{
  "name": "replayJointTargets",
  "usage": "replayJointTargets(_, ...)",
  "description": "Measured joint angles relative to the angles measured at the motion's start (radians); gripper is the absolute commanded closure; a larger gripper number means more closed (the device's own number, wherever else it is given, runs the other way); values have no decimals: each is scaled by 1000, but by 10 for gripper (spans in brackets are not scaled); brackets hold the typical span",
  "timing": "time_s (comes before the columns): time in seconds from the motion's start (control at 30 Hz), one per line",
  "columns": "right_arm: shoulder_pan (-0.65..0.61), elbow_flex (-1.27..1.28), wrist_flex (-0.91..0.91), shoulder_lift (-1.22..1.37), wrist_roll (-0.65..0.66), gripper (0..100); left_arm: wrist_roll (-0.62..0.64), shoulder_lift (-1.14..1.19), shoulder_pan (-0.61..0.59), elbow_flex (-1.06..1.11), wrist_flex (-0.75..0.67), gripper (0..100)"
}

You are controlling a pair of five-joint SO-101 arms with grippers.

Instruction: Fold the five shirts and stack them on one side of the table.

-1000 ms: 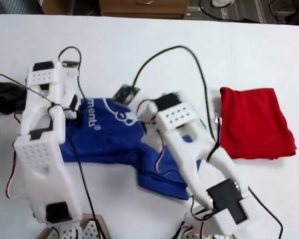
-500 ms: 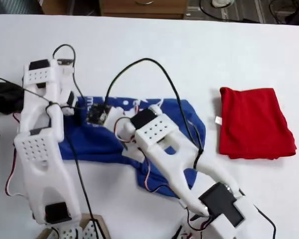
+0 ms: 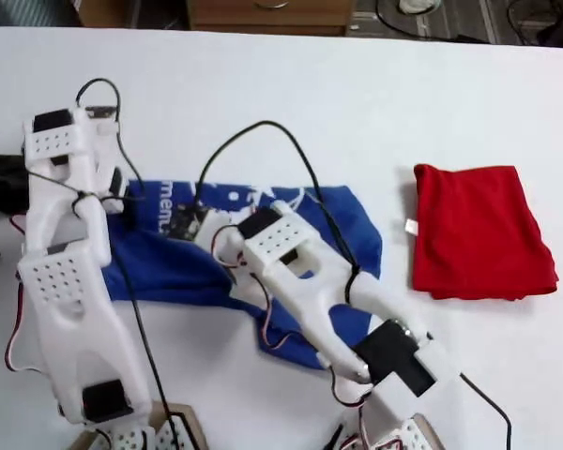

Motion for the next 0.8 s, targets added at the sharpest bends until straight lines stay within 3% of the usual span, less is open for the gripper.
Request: replayJointTargets(0.8,-8,12,69,-126,0,978,0,0,0,0,0,820)
